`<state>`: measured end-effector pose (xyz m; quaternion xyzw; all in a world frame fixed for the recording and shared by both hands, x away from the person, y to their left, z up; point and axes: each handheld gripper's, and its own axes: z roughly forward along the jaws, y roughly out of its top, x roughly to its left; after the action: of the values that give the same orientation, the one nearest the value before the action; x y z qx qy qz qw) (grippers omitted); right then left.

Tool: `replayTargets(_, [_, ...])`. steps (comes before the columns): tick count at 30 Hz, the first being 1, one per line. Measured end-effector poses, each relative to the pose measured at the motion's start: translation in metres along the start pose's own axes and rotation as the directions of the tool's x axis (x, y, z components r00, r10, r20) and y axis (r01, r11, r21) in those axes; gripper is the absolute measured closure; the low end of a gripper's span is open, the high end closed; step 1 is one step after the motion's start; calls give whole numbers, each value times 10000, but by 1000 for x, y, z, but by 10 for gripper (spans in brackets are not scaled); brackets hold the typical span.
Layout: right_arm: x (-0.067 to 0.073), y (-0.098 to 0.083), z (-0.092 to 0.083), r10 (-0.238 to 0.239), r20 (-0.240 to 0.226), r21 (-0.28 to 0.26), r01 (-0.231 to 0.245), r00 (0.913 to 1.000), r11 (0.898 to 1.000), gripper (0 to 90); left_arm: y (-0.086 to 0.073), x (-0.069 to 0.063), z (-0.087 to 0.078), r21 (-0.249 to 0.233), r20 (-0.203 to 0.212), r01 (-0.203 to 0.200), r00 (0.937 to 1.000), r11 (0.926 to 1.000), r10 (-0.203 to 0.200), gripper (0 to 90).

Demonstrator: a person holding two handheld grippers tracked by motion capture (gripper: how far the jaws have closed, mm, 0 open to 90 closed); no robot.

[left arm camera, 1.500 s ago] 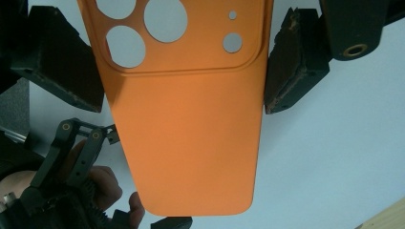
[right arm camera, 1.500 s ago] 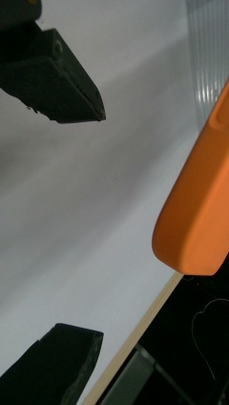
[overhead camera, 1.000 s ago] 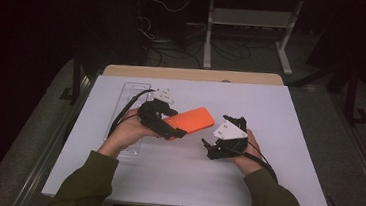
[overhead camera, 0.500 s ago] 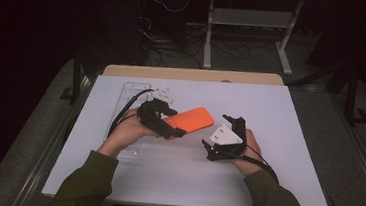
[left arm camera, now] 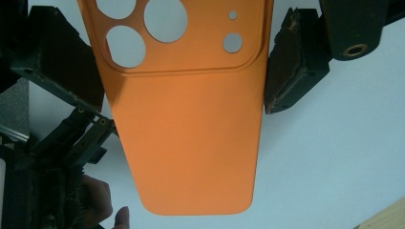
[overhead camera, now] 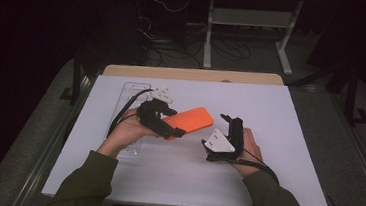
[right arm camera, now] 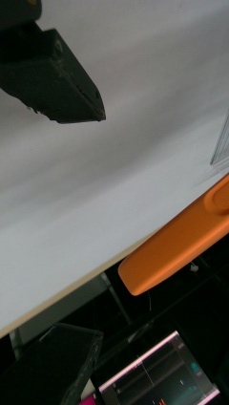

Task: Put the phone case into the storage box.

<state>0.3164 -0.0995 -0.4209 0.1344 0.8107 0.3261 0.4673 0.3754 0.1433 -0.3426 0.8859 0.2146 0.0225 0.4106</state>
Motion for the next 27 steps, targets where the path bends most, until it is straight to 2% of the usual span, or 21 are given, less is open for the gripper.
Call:
replayTargets(6, [5,1,-1,-538,305,-60,540,9981,9985,0,0,0,1,43,30,-16,10000,10000,16,157])
replayTargets(7, [5,1,-1,-825,375,-7,826,9959,9966,0,0,-1,1,31,36,-9,10000,10000,9,157])
replayTargets(10, [7,1,-1,-1221,540,25,1221,9911,9925,0,0,-1,2,4,54,36,10000,10000,-36,157])
replayTargets(15, [9,1,-1,-1497,702,21,1499,9862,9887,0,0,-1,2,-7,71,43,10000,10000,-43,157])
replayTargets(18, [8,0,-1,-1976,821,22,1981,9768,9802,0,0,0,2,78,57,-82,10000,9999,82,157])
replayTargets(21, [10,0,-1,-2215,895,41,2220,9711,9750,0,0,-1,2,98,55,-39,10000,9999,39,157])
replayTargets(24, [11,1,-2,-2616,1131,18,2631,9585,9648,0,0,-2,3,136,70,-3,10000,9999,2,157])
replayTargets(25, [12,2,-2,-2632,1183,27,2647,9575,9643,0,0,-2,3,143,76,-21,10000,9999,20,157])
replayTargets(27, [13,2,-3,-2907,1320,3,2932,9477,9560,0,0,-1,3,146,75,-18,10000,9999,17,157])
